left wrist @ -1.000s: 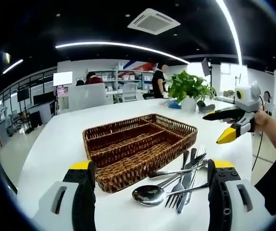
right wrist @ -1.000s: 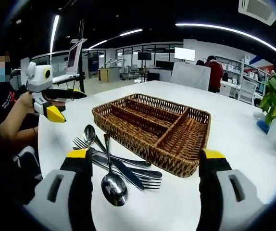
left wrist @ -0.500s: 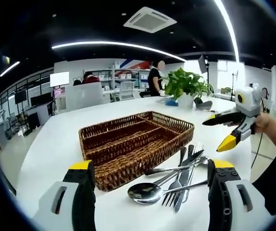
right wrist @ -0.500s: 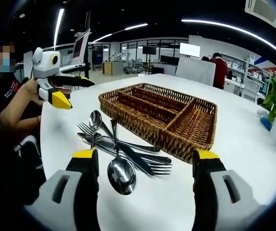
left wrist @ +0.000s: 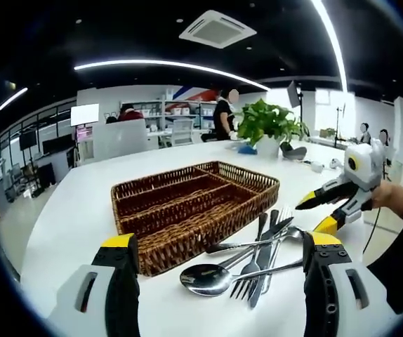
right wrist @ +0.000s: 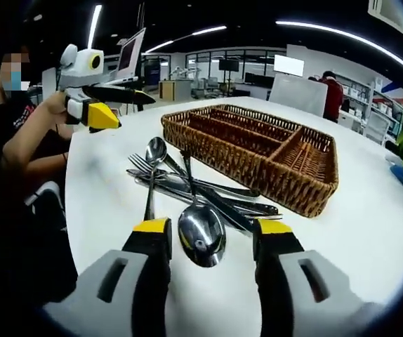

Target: Arrange the knives, forks, and spoons in their matching storage slots by inserting each utensil handle-first until every utensil is classified and aligned in the correct compartment

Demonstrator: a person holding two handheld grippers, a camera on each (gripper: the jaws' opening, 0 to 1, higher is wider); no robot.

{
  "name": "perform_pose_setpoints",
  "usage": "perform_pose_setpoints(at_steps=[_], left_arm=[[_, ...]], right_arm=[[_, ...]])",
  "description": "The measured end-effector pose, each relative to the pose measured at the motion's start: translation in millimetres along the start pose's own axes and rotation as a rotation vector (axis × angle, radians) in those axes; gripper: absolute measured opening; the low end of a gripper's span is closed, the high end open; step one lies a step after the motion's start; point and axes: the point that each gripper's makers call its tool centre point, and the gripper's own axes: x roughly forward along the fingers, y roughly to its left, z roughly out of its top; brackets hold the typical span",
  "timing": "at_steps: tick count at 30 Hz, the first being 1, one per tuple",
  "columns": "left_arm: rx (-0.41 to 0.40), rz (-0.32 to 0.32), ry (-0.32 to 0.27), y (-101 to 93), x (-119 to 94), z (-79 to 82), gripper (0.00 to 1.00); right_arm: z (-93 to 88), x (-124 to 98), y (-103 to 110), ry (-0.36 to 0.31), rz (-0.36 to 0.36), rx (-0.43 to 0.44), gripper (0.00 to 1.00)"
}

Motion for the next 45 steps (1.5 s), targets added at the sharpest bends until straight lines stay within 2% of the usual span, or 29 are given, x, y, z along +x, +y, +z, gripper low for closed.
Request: perform_pose_setpoints(at_steps=[3, 10, 14, 19, 22, 26, 28, 29, 35, 45], left_arm=[[-0.001, 0.003, 0.000, 0.8, -0.5, -0.9, 0.99], [-0.004, 0.003, 0.004, -0.1, -0.5, -3.3, 0.99], [-0.005, 0.002, 0.009, -0.2, -0.3, -5.5, 0.99], [-0.006, 0.000, 0.013, -0.5, 0.4, -6.6, 0.99], [-0.005, -0.002, 0.011, -0.7, 1.0, -5.6, 0.99], [-0.002, -0.006, 0.010, -1.5, 2.4, -4.5, 0.99], [0.000, -0.007, 0.010, -1.9, 3.0, -4.2, 0.99], [0.000, -0.007, 0.009, -2.1, 3.2, -4.0, 0.99], [0.008, -0.003, 0.013, -1.1, 3.2, -3.4, 0.99], [0.013, 0.003, 0.015, 0.8, 1.4, -2.9, 0.99]], right_arm=[[-1.0, 2.5, 4.8, -0.004, -0.001, -0.017, 0.37], [-8.4, 12.3, 14.3, 0.023, 0.001, -0.058, 0.33], [-17.1, 12.9, 7.1, 0.054, -0.050, -0.094, 0.27], [-18.4, 16.1, 6.4, 0.055, -0.048, -0.065, 0.25], [-13.1, 13.2, -0.1, 0.047, -0.075, -0.050, 0.16], [-12.5, 9.6, -4.8, 0.064, -0.079, -0.029, 0.10], [-12.6, 7.9, -6.8, 0.071, -0.092, -0.042, 0.05], [-10.3, 5.3, -9.6, 0.073, -0.104, -0.078, 0.03], [-10.5, 1.9, -12.2, 0.084, -0.116, -0.107, 0.01], [-3.6, -4.7, -18.2, 0.054, -0.112, -0.083, 0.00]])
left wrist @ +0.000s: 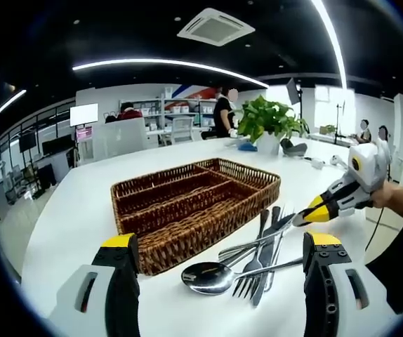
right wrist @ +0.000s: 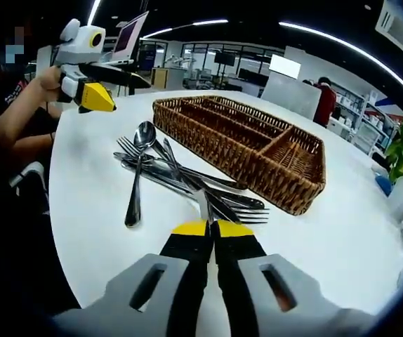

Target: Arrange the knives, forks, and spoons in their matching storage slots by inserting each utensil handle-first until every utensil is classified and aligned in the correct compartment

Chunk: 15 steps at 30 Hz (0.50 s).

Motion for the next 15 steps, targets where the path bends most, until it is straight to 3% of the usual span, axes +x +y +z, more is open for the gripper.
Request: perform_pose_setpoints(at_steps=[15], left_arm=[[0.009, -0.002, -0.019, 0.8, -3.5, 5.0, 0.99]], right_arm=[[22.5, -13.8, -13.7, -0.044, -0.013, -0.012, 0.00]])
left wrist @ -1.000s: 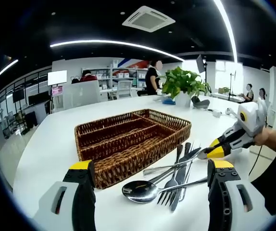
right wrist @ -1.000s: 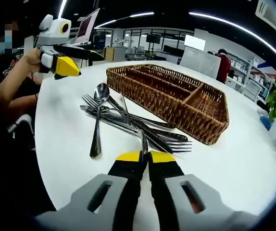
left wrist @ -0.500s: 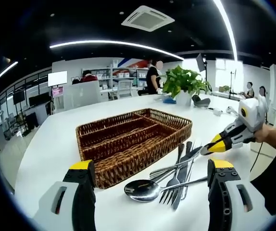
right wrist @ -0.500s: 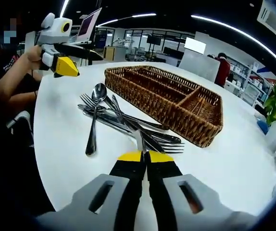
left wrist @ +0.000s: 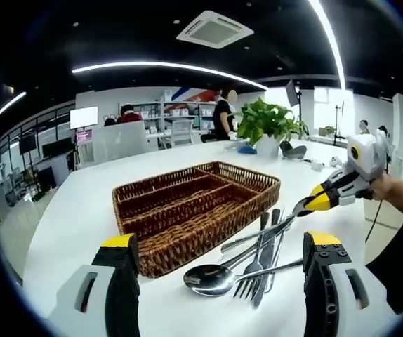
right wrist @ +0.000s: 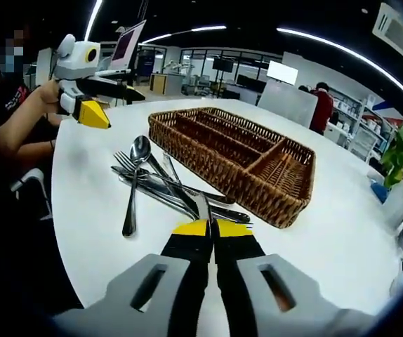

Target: Arrange the knives, forks, and spoons in their matching storage slots by inserting each utensil handle-first until every utensil is classified and aligned in the correct compartment

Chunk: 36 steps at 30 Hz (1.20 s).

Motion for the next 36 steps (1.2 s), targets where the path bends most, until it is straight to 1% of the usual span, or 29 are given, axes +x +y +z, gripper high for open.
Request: perform_pose_setpoints(at_steps=[4, 8, 15, 17, 22, 28, 33, 36], left_arm=[[0.001, 0.002, -0.003, 0.7, -1.0, 1.0, 0.99], [0.002, -0.001, -0.009, 0.7, -2.4, 2.7, 0.99], [0.010, -0.005, -0.011, 0.1, -4.9, 3.6, 0.99], [0.012, -0.005, -0.009, 0.0, -5.1, 3.3, 0.99], [0.015, -0.004, -0.009, -0.1, -6.0, 3.4, 0.99], [0.019, -0.003, -0.011, 0.3, -7.2, 5.2, 0.99], [0.021, -0.006, -0.013, 0.1, -6.7, 6.5, 0.99], [0.024, -0.010, -0.012, -1.0, -6.0, 6.7, 0.99]], right_arm=[[11.5, -2.7, -5.0, -0.022, -0.001, -0.016, 0.00], [27.9, -3.2, -10.5, -0.061, 0.020, -0.014, 0.00], [58.1, -1.5, -25.4, -0.113, 0.033, -0.049, 0.00], [68.2, -0.5, -28.8, -0.136, 0.052, -0.047, 0.00], [82.0, 1.6, -36.3, -0.153, 0.054, -0.073, 0.00], [101.2, 9.8, -52.1, -0.176, 0.063, -0.090, 0.00], [116.3, 25.8, -68.7, -0.190, 0.077, -0.085, 0.00], [122.8, 36.3, -76.8, -0.187, 0.079, -0.090, 0.00]])
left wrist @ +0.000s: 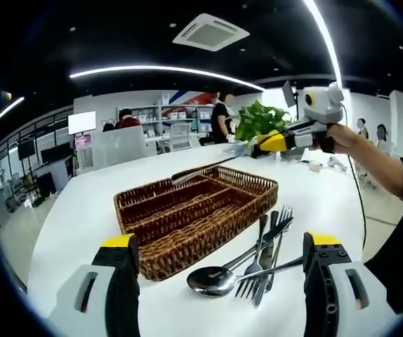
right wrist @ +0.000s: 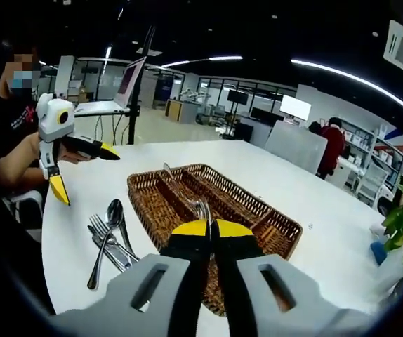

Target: Arrange the knives, forks, and spoons in their matching storage slots by inserting each utensil handle-first until every utensil is classified and aligned in the correct compartment

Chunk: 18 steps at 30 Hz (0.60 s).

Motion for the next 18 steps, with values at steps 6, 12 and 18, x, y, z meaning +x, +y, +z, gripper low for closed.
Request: perform_pose_setpoints(at_steps=[6, 12, 18], left_arm=[[-0.005, -0.004, 0.001, 0.6, 2.0, -1.1, 0.99], [-0.013, -0.003, -0.006, 3.5, 3.8, 0.5, 0.99], [-0.019, -0.016, -0.023, 2.2, 6.5, 6.4, 0.99]], right_arm=[[0.3, 23.4, -20.5, 0.015, 0.028, 0.027, 0.00], [0.0, 45.6, -38.0, 0.032, 0.037, 0.041, 0.00], [1.7, 71.1, -52.7, 0.030, 0.053, 0.091, 0.00]])
